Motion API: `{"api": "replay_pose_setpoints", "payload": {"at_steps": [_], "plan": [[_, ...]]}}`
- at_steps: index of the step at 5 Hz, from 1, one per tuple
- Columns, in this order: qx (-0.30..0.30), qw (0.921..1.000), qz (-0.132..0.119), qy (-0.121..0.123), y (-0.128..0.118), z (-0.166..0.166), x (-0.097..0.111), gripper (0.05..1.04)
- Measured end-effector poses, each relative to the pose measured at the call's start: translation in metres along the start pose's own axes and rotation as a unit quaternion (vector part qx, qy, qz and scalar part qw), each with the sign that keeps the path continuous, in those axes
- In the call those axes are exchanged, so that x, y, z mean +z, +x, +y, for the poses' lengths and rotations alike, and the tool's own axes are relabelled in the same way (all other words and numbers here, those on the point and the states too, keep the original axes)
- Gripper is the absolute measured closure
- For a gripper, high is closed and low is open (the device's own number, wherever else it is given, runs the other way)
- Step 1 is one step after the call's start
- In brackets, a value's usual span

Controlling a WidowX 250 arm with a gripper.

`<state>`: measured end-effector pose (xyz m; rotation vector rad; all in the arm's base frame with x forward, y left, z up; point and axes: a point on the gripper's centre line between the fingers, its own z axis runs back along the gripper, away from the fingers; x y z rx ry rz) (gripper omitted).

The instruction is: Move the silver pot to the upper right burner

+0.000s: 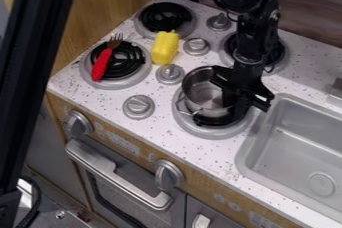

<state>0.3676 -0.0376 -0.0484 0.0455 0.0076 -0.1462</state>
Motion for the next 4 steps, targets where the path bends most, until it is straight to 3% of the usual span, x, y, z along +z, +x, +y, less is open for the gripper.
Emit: {"api": "replay_pose_setpoints", "payload": {"at_steps": [1, 2, 3, 4], "plan": [[-0.061, 0.9972, -0.044, 0.008, 0.004, 0.001, 0.014, 1.000], [-0.146, 0.9844, -0.097, 0.016, 0.021, -0.002, 0.022, 1.014], [-0.186, 0.9687, -0.162, 0.025, 0.061, -0.004, 0.050, 1.014], [-0.211, 0.9636, -0.162, 0.028, 0.085, -0.006, 0.035, 1.014]]}}
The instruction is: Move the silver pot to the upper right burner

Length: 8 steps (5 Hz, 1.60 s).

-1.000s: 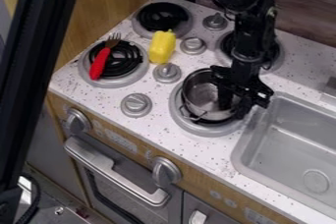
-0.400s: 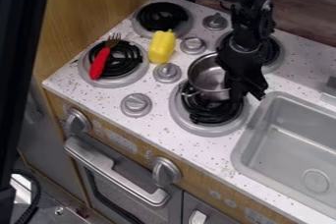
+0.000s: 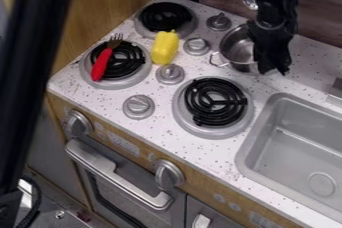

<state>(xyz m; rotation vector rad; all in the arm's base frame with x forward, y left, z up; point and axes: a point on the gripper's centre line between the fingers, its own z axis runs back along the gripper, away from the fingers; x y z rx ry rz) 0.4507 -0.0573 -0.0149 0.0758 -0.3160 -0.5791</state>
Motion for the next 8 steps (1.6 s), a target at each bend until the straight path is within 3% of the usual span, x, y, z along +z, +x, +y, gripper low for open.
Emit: {"api": "replay_pose_setpoints", "payload": {"at_steps": [2, 4, 5, 6, 7, 8], "plan": [[-0.008, 1.0000, -0.003, 0.003, 0.027, 0.014, -0.028, 1.014], [0.000, 0.9999, -0.007, 0.012, 0.036, 0.024, -0.033, 0.997], [0.025, 0.9995, -0.005, 0.016, 0.035, 0.025, -0.034, 0.841], [0.040, 0.9989, 0.003, 0.025, 0.022, 0.022, -0.040, 0.571], [0.054, 0.9969, -0.027, 0.051, 0.029, 0.028, -0.007, 0.262], [0.078, 0.9940, -0.047, 0.060, 0.024, 0.027, 0.029, 0.078]]}}
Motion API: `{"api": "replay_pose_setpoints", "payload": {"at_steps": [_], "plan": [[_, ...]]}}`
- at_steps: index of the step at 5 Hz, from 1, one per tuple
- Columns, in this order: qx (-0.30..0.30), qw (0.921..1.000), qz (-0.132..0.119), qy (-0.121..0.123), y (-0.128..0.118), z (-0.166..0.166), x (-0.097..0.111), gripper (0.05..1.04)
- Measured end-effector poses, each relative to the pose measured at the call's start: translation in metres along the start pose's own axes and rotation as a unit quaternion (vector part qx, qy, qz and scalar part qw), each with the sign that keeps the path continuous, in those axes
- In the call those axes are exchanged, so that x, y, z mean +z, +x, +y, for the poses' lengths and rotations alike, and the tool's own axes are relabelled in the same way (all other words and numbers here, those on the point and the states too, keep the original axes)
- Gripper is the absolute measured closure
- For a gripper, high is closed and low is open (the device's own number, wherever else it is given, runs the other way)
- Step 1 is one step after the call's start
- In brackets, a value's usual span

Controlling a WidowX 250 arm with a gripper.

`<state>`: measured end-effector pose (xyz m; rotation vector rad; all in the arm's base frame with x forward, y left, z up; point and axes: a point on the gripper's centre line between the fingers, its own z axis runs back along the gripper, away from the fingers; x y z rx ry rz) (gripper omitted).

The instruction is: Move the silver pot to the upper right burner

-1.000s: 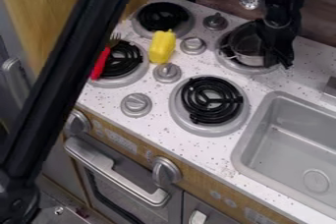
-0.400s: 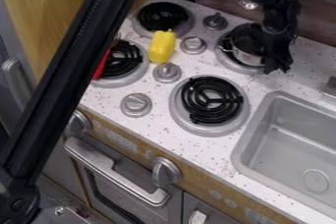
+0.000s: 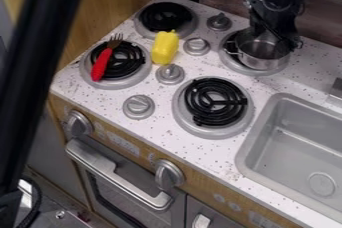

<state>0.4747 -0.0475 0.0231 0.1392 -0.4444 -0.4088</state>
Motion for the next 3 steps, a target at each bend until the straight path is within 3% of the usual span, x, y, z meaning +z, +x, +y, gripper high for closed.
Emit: {"api": "replay_pose_setpoints", "payload": {"at_steps": [1, 2, 3], "plan": [[0.044, 0.9990, 0.001, 0.000, -0.015, -0.001, 0.041, 0.083], [0.105, 0.9898, 0.096, -0.016, -0.041, -0.006, 0.066, 0.083], [0.120, 0.9822, 0.139, -0.039, -0.074, -0.020, 0.081, 0.083]]}}
